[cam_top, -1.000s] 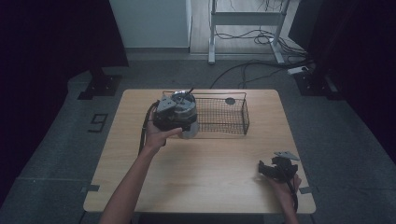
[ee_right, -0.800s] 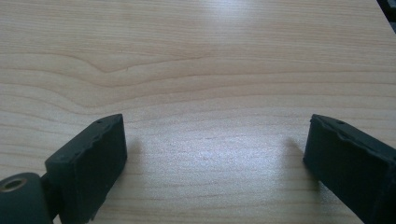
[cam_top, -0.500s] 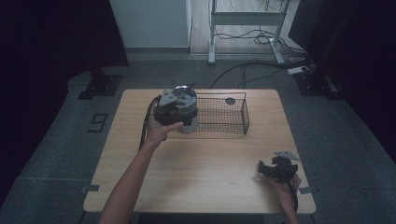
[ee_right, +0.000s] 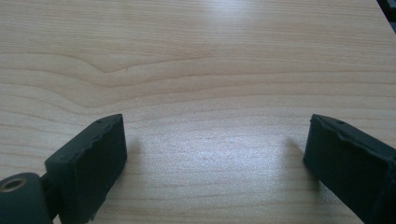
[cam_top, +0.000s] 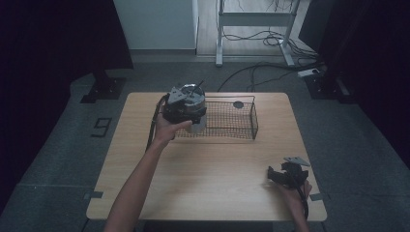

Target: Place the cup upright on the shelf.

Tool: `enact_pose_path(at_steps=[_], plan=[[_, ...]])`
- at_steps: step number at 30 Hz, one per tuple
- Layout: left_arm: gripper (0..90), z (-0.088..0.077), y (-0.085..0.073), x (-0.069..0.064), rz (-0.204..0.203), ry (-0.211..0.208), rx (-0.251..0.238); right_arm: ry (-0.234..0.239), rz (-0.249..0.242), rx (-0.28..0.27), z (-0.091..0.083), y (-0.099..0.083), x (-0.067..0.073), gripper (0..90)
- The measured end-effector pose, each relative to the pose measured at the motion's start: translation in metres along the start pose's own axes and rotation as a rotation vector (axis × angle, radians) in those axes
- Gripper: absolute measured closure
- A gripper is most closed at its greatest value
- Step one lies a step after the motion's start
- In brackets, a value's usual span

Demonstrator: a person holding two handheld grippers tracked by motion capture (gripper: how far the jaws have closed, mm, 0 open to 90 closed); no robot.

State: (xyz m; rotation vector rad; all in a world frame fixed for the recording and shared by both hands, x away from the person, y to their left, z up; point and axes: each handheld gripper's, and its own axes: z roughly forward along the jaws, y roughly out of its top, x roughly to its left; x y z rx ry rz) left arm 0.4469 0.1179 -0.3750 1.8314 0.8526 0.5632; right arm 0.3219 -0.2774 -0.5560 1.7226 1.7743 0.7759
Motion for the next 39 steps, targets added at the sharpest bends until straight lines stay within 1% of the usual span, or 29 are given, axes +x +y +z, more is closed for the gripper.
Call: enact_pose_path(at_steps=[2,4,10,13,20,22,25,30,33,35,37,39], plan=[[4.2,0.003,0.0,0.002,-0.007,0.003,0.003,-0.002,0.001,0.0,0.0,0.0,0.0,5.5],[4.2,0.006,0.001,0.003,0.003,0.016,0.004,-0.003,0.001,0.001,0.0,0.0,0.0,5.6],[4.2,0.011,-0.001,0.006,-0.002,0.018,0.009,-0.002,0.0,0.001,0.0,0.0,0.0,5.6],[4.2,0.015,-0.001,0.012,-0.001,0.035,0.02,-0.001,0.0,0.001,0.0,0.0,0.0,5.6],[4.1,0.024,0.002,0.02,-0.007,0.04,0.016,0.0,0.0,0.001,0.0,0.0,0.0,5.6],[4.1,0.029,0.0,0.023,-0.018,0.039,0.007,0.0,0.0,0.001,0.0,0.0,0.0,5.6],[4.2,0.036,-0.002,0.028,-0.023,0.044,0.006,-0.001,0.001,0.001,0.0,0.0,0.0,5.6],[4.2,0.048,-0.006,0.036,-0.025,0.065,0.032,-0.001,0.0,0.001,0.0,0.0,0.0,5.6],[4.1,0.054,-0.009,0.04,-0.042,0.074,0.034,-0.001,0.001,0.001,0.0,0.0,0.0,5.6],[4.1,0.057,-0.011,0.041,-0.049,0.08,0.041,-0.001,0.001,0.001,0.0,0.0,0.0,5.6],[4.1,0.062,-0.015,0.041,-0.048,0.092,0.049,-0.001,0.001,0.001,0.0,0.0,0.0,5.6],[4.1,0.064,-0.016,0.041,-0.046,0.095,0.056,-0.001,0.0,0.0,0.0,0.0,0.0,5.6]])
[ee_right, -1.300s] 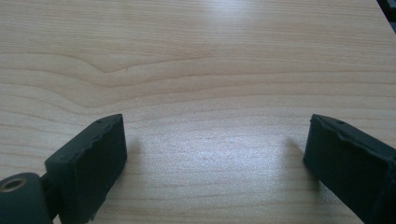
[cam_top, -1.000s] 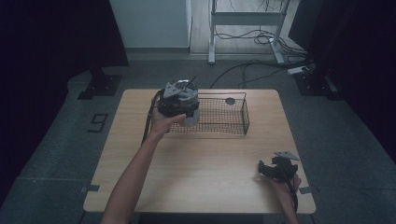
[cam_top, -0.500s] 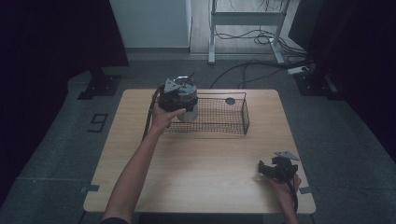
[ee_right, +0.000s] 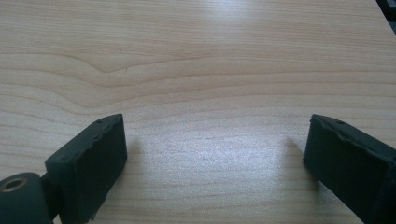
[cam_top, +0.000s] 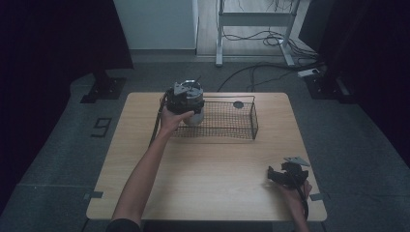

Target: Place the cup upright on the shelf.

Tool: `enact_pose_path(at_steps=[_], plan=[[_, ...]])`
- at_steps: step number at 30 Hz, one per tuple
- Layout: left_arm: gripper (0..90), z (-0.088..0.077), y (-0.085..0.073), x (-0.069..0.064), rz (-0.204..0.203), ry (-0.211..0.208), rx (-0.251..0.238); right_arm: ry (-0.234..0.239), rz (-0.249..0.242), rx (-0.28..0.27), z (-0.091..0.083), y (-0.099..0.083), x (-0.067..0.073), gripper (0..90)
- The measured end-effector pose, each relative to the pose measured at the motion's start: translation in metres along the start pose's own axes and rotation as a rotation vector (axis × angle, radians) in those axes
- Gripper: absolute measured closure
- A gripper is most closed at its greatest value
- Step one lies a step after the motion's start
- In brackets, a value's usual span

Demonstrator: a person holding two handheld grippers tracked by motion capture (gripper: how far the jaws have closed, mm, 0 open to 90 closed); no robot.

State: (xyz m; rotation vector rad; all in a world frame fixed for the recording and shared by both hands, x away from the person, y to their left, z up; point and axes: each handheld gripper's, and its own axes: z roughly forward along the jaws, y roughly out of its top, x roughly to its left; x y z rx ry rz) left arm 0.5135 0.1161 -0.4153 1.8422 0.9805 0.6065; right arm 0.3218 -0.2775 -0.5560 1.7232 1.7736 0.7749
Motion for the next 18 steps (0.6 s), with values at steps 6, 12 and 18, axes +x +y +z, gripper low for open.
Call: enact_pose_path(at_steps=[6,12,18], plan=[[4.1,0.013,-0.012,0.0,-0.002,0.017,0.026,0.0,-0.001,0.0,0.0,0.0,0.0,5.6],[4.1,0.021,-0.022,0.002,-0.009,0.03,0.047,-0.001,-0.001,0.0,0.0,0.0,0.0,5.6],[4.1,0.028,-0.033,0.004,-0.021,0.043,0.072,0.0,-0.001,0.0,0.0,0.0,0.0,5.6]])
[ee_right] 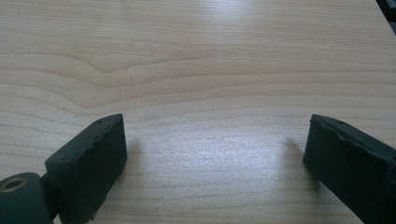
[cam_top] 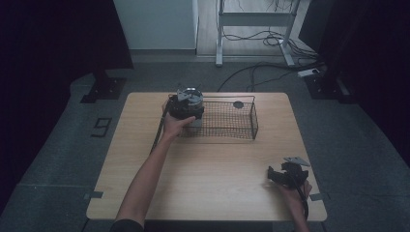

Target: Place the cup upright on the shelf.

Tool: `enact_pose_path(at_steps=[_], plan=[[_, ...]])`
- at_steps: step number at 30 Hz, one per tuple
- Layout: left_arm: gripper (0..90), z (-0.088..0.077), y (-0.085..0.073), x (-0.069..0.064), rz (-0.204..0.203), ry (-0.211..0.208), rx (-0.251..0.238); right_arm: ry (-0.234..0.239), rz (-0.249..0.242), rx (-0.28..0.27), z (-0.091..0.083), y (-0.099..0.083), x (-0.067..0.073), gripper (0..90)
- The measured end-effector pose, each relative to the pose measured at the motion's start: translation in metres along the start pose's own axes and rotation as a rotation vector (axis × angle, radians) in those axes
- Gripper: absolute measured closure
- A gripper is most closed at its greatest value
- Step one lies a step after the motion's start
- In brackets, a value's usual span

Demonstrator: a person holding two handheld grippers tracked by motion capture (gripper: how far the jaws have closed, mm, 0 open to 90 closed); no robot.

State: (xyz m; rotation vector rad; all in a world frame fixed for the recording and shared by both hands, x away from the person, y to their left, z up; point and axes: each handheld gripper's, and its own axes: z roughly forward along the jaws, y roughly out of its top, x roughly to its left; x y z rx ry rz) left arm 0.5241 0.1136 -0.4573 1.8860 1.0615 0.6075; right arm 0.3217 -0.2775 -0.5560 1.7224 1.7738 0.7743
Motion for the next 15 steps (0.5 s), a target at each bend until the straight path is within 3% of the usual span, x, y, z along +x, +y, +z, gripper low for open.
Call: enact_pose_path(at_steps=[15], plan=[[3.8,0.009,-0.014,-0.002,-0.017,0.017,0.022,0.0,0.0,0.0,0.0,0.0,0.0,5.6]])
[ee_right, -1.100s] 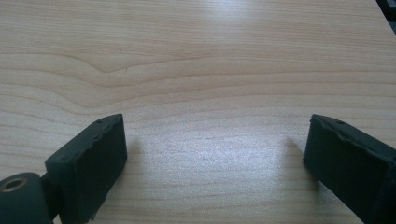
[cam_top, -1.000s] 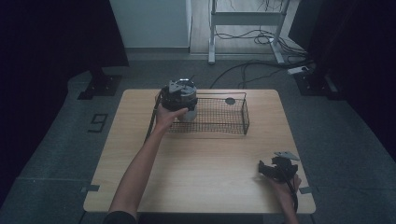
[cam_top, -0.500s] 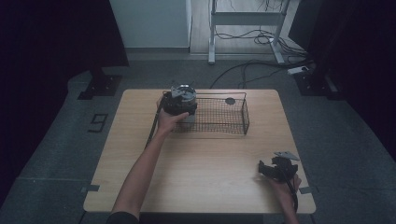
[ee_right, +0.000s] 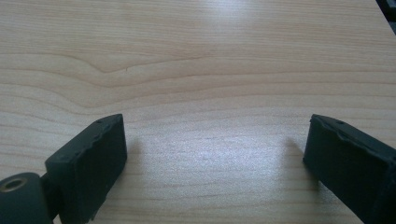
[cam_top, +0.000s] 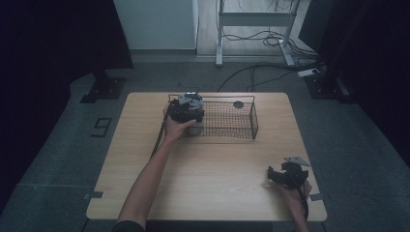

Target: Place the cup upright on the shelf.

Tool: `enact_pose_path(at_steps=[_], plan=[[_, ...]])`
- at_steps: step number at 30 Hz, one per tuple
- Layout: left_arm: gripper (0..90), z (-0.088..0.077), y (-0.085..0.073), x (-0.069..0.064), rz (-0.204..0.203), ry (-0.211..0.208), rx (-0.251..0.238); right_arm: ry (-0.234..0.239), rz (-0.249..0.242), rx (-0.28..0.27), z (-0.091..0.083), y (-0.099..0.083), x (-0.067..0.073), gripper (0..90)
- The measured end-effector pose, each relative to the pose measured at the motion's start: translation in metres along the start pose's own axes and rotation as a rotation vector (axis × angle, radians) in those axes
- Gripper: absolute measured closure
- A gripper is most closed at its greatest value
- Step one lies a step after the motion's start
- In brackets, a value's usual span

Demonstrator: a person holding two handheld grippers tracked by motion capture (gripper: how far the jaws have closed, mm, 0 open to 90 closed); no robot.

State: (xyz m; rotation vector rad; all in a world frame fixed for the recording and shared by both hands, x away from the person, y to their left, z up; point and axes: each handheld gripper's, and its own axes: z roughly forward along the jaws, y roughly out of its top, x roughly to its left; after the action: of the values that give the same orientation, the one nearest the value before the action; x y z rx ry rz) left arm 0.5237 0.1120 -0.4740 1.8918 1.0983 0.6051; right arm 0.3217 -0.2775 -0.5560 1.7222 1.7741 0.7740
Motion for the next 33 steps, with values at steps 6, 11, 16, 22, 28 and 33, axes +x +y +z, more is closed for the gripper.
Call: enact_pose_path(at_steps=[6,11,16,22,28,33], plan=[[3.8,0.0,-0.003,0.002,-0.023,0.002,-0.003,0.0,0.0,0.0,0.0,0.0,0.0,5.6],[3.4,-0.001,-0.004,0.004,-0.037,-0.003,-0.009,0.0,0.0,0.0,0.0,0.0,0.0,5.6],[1.8,-0.007,0.0,0.001,-0.036,0.012,-0.027,0.0,0.0,0.0,0.0,0.0,0.0,5.6],[0.0,-0.023,0.007,0.001,-0.047,0.004,-0.072,0.0,0.0,0.0,0.0,0.0,0.0,5.6],[1.4,-0.039,0.008,0.0,-0.05,-0.003,-0.09,0.0,0.0,0.0,0.0,0.0,0.0,5.6],[1.8,-0.052,0.005,-0.004,-0.045,0.006,-0.097,0.0,0.0,0.0,0.0,0.0,0.0,5.6]])
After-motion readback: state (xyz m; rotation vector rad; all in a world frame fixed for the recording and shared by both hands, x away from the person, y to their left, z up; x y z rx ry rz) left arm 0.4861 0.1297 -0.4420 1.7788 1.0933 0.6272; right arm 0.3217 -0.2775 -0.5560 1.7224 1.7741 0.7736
